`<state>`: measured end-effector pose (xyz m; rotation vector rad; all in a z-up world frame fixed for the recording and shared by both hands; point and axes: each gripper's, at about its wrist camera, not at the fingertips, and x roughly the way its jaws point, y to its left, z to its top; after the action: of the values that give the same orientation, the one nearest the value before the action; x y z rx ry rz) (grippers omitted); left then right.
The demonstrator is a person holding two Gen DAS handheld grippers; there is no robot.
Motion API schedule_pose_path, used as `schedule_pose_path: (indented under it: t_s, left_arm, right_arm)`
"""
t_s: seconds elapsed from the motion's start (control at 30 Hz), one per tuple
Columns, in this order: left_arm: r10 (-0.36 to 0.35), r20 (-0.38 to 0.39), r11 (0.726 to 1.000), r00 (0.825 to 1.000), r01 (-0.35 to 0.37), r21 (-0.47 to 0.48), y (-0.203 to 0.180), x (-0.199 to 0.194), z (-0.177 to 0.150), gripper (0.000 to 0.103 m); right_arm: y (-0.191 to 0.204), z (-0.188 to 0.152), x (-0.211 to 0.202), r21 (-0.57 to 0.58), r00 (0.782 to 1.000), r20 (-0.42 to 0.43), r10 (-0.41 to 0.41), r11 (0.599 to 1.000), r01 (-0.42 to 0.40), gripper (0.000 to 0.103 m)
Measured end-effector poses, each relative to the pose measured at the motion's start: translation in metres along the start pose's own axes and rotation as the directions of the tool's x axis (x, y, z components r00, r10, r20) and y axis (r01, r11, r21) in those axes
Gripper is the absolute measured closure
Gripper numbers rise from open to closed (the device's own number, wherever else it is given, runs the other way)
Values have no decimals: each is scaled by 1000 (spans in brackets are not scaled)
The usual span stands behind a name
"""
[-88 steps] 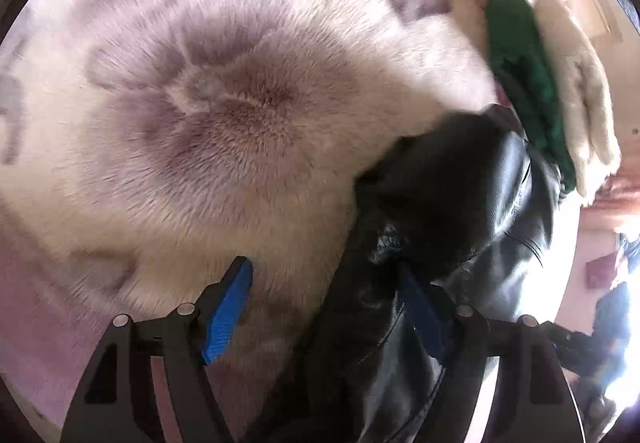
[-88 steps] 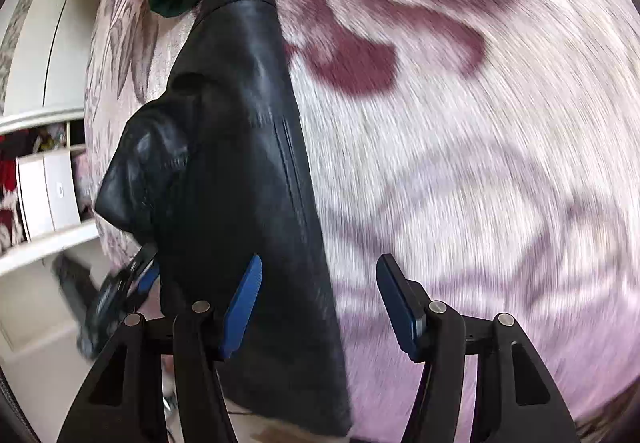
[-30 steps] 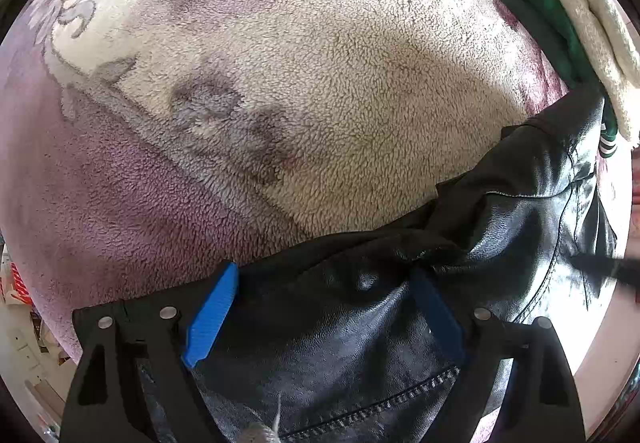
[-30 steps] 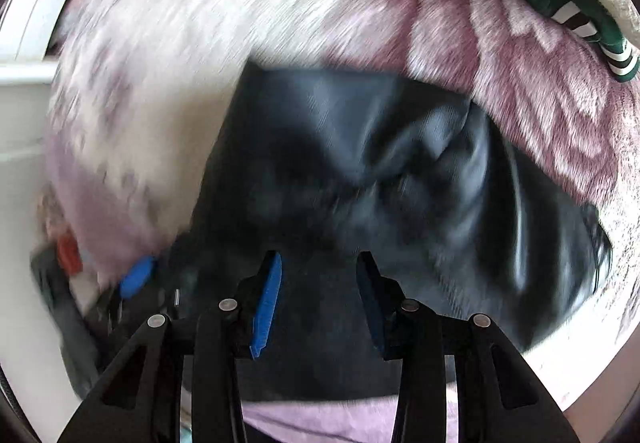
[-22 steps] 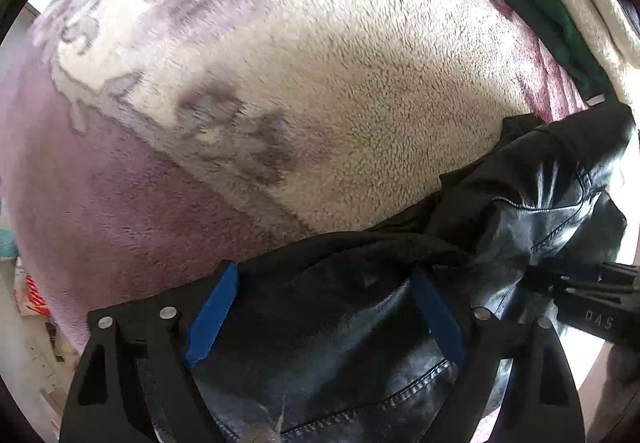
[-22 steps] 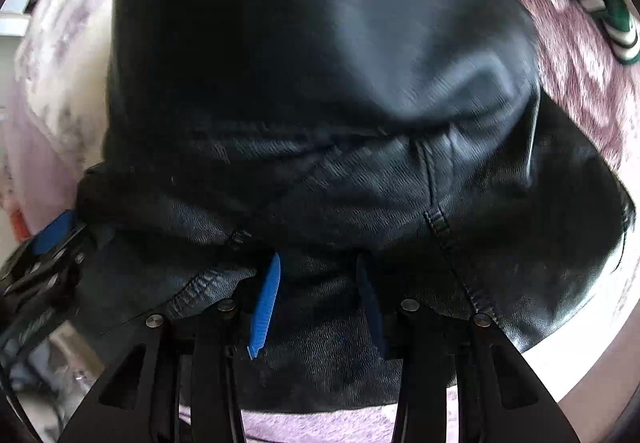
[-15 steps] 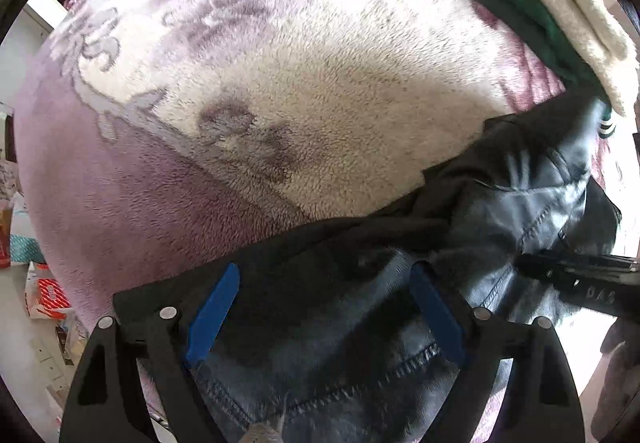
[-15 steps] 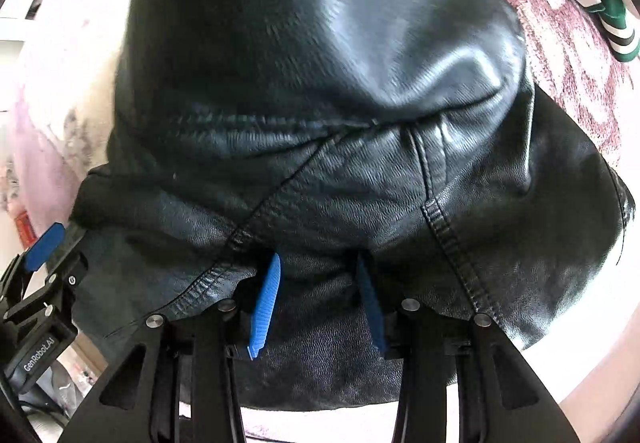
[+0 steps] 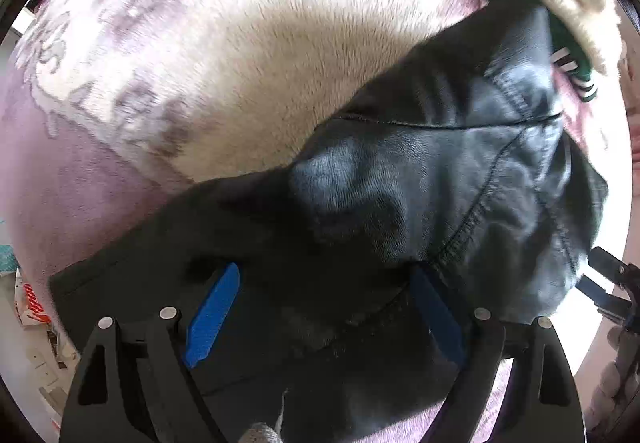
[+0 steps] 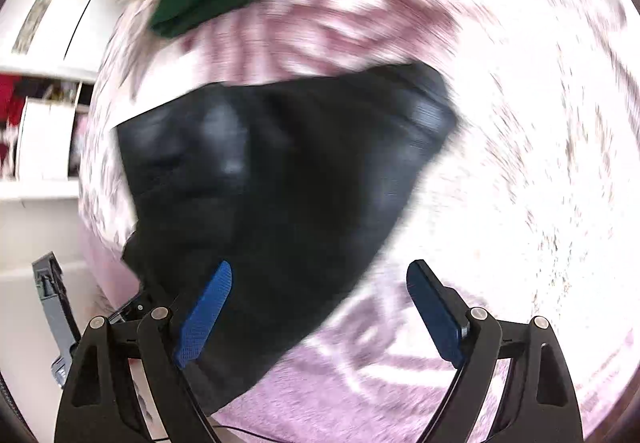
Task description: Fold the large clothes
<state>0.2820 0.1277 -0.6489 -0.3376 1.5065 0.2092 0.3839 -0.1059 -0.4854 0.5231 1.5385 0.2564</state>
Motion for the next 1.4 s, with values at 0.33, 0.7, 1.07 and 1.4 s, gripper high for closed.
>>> schedule_pose_path:
  t_s: [0.33, 0.7, 1.07, 1.4]
  left_arm:
    - [-31, -38, 999, 999, 30, -12, 10, 15, 14, 11]
    - [-63, -64, 998, 996, 61, -30, 26, 36, 35, 0]
    - [-156, -29, 986, 987, 154, -64, 56, 30, 37, 0]
    - [-139, 93, 901, 986, 165, -402, 256, -66, -72, 0]
  right_arm:
    - [-20, 52, 58, 11, 898, -46, 437, 899, -437, 10]
    - [2, 29, 31, 20, 851, 43, 523, 851, -525, 84]
    - [108, -56, -46, -302, 893, -38, 449, 847, -438, 85]
    - [228, -225, -56, -647, 966, -110, 232, 721, -247, 85]
